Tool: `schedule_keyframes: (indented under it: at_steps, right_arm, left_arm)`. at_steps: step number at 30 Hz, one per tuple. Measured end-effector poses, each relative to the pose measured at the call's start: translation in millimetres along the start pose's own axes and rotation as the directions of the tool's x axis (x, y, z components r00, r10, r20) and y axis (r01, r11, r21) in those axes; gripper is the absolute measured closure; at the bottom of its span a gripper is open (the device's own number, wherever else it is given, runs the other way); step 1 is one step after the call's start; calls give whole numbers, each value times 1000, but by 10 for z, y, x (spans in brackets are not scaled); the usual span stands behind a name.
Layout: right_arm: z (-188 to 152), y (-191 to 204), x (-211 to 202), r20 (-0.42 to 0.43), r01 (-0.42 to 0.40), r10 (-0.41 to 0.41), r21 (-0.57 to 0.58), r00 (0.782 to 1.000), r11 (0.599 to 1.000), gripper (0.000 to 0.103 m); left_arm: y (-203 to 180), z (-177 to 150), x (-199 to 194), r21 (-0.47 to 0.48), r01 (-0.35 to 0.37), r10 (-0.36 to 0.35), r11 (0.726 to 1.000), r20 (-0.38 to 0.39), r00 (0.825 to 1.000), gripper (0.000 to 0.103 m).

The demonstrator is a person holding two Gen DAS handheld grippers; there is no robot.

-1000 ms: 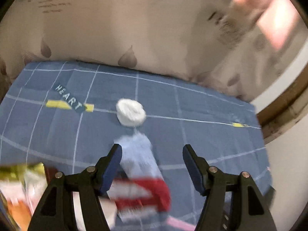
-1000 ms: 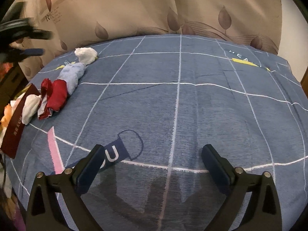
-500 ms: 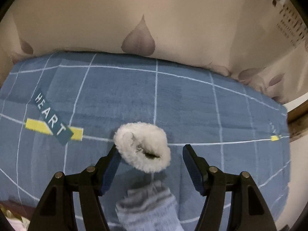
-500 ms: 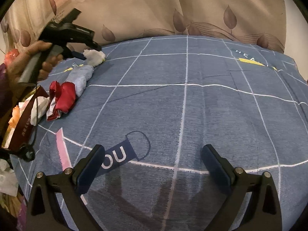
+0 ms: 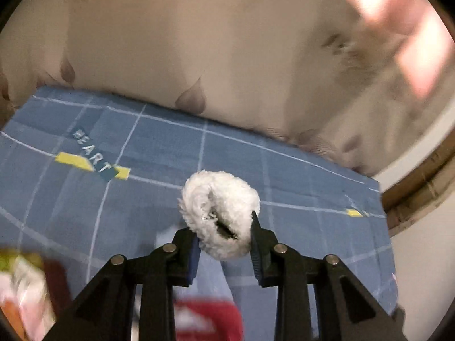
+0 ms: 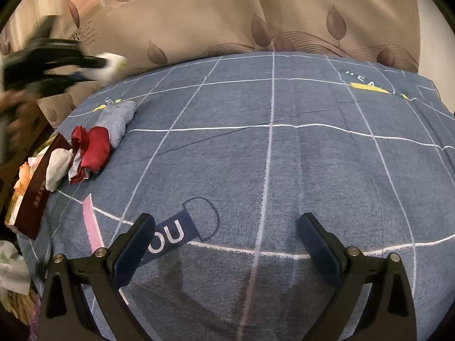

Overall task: Organize soft objects
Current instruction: 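Lift the fluffy slipper toward the tin with left while right grasps the white knit glove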

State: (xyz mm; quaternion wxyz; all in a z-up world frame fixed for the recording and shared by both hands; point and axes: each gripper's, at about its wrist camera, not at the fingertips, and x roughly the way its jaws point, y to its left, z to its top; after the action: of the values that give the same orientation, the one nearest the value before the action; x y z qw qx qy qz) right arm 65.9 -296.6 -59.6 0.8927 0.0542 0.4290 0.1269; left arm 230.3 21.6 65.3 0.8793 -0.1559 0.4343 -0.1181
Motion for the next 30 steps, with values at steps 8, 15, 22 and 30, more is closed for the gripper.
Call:
schedule_keyframes:
  at_steps: [8, 15, 22, 30]
  right_arm:
    - [-2, 11, -10, 1, 4, -4, -2, 1000, 1000, 3]
    - [90, 576, -454, 19, -258, 277, -303, 961, 917, 8]
    - [385, 2094, -509, -125, -348, 359, -660, 925, 666, 8]
    - [327, 2898, 132, -225, -331, 260, -796, 939, 506, 22]
  left_arm:
    - [-20, -1002, -1280, -41, 57, -52, 998, 100, 994, 73]
    - [265, -1773, -1987, -74, -1, 9, 997, 111, 994, 73]
    - [582, -2128, -2408, -141, -13, 32, 990, 134, 990, 72]
    - [1000, -2208, -2557, -202, -9, 44, 979, 167, 985, 72]
